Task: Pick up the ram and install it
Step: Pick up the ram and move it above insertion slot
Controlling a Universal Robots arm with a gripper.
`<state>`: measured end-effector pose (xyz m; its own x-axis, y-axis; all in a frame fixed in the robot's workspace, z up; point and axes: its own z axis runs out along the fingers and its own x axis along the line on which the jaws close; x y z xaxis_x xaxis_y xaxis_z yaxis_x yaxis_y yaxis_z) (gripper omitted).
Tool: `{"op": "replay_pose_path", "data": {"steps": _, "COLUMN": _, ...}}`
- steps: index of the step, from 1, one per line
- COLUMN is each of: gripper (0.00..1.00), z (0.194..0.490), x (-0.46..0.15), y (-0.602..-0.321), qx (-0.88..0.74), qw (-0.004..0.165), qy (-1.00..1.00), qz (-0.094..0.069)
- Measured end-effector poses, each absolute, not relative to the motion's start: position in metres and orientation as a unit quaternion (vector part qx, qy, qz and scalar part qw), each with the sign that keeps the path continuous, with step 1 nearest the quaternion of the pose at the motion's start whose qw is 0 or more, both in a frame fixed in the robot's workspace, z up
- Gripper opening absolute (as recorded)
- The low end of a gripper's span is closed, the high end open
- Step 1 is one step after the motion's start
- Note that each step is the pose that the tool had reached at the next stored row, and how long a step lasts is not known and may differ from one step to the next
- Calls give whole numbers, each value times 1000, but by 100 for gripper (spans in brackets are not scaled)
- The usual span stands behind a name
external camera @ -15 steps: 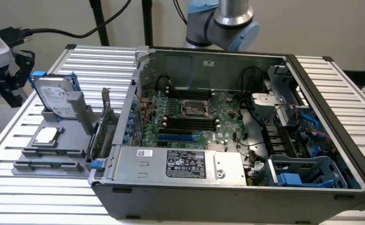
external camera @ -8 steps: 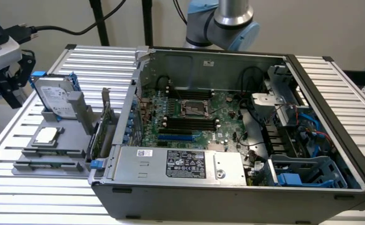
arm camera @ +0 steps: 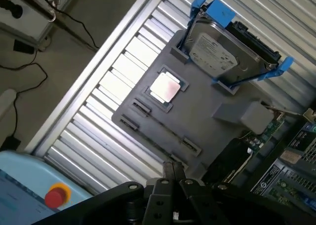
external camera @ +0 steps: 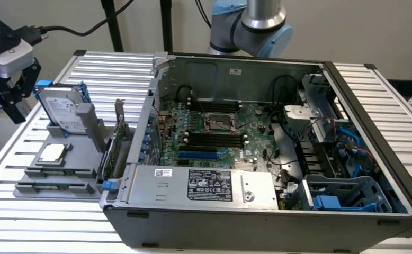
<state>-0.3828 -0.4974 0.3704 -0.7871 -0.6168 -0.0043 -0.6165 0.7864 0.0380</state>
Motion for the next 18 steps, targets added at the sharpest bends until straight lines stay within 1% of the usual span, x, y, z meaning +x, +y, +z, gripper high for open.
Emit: {"op": "replay_pose_path", "data": {"steps": 18, "gripper": 11, "z": 365, "x": -383, "y": -497, "qx": 476, "qw": 7, "qy": -879, "qz": -18}}
